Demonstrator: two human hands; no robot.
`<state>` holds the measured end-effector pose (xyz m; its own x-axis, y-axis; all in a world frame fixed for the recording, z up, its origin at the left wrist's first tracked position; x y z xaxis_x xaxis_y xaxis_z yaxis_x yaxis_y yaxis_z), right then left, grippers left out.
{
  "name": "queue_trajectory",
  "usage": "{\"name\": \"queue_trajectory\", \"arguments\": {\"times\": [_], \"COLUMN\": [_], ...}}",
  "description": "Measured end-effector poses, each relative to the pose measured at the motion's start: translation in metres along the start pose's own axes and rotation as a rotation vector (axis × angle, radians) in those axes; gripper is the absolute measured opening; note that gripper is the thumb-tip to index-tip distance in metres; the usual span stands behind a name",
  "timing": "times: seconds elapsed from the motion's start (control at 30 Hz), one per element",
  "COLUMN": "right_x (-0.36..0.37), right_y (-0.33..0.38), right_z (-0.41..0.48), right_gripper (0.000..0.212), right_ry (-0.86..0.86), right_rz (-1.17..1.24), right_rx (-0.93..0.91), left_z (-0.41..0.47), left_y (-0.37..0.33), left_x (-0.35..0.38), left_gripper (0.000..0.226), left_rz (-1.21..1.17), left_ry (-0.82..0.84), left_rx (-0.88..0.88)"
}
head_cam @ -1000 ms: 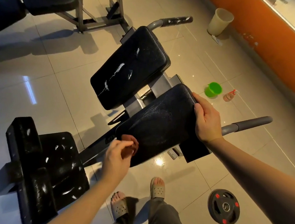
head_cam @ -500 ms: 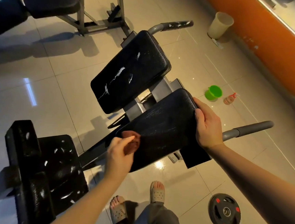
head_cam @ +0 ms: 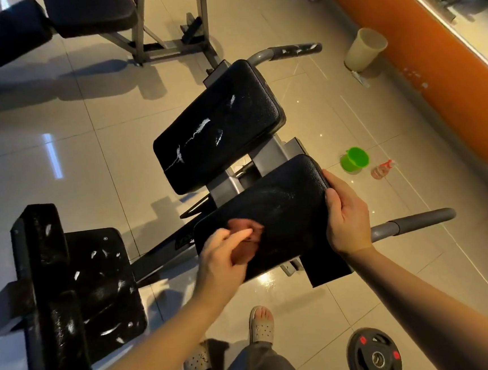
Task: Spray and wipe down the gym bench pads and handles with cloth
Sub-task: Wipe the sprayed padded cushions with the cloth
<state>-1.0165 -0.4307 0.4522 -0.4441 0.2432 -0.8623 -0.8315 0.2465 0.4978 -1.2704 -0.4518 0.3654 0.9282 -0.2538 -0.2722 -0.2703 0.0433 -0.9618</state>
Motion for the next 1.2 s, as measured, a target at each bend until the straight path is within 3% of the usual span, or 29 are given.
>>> {"name": "queue_trajectory", "arguments": {"times": [0.07, 0.13, 0.27, 0.37, 0.43, 0.6, 0.87, 0.97, 1.1, 1.2], "right_x": [0.001, 0.002, 0.0, -0.001, 0.0, 0.003, 0.003, 0.003, 0.002, 0.0], "right_y": [-0.001, -0.001, 0.001, -0.001, -0.001, -0.002, -0.003, -0.002, 0.0, -0.001], "right_z": [0.0, 0.0, 0.001, 0.002, 0.002, 0.001, 0.0, 0.0, 0.0, 0.0], "right_gripper": [0.048, 0.048, 0.047, 0.047, 0.047, 0.048, 0.048, 0.049, 0.049, 0.047], "right_ry": [0.005, 0.012, 0.007, 0.006, 0.011, 0.02, 0.006, 0.019, 0.015, 0.002], "right_rz": [0.012, 0.015, 0.009, -0.012, -0.009, 0.003, 0.0, 0.006, 0.01, 0.012], "right_rx": [0.02, 0.027, 0.002, -0.004, -0.006, 0.019, 0.018, 0.034, 0.037, 0.023], "left_z": [-0.003, 0.017, 0.084, 0.086, 0.058, 0.021, 0.007, 0.018, 0.03, 0.043], "left_y": [0.036, 0.03, -0.05, -0.09, -0.077, 0.004, -0.009, -0.01, -0.025, -0.07], "left_x": [-0.026, -0.027, 0.017, 0.047, 0.045, 0.001, 0.011, 0.007, 0.016, 0.039], "left_gripper": [0.043, 0.036, 0.04, 0.048, 0.05, 0.051, 0.054, 0.034, 0.018, 0.023], "left_rz": [0.013, 0.018, -0.05, -0.053, -0.013, 0.046, -0.049, -0.102, -0.074, -0.122], "left_ry": [-0.105, -0.146, -0.163, 0.013, 0.057, -0.142, -0.006, -0.13, -0.234, -0.128], "left_rx": [-0.167, -0.228, -0.088, 0.107, 0.192, 0.036, -0.084, -0.174, -0.182, -0.037]}}
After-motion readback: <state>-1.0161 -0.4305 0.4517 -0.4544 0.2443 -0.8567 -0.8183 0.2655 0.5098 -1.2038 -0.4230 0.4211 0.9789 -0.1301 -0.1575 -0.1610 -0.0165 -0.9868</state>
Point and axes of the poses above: each hand's wrist, its own z-axis towards the middle knuckle, its own x-axis out of the palm, y = z × x, the point moved 6 cm from there along z, towards the middle knuckle, and after that the axes turned 13 degrees about -z, right-handed, at the moved point
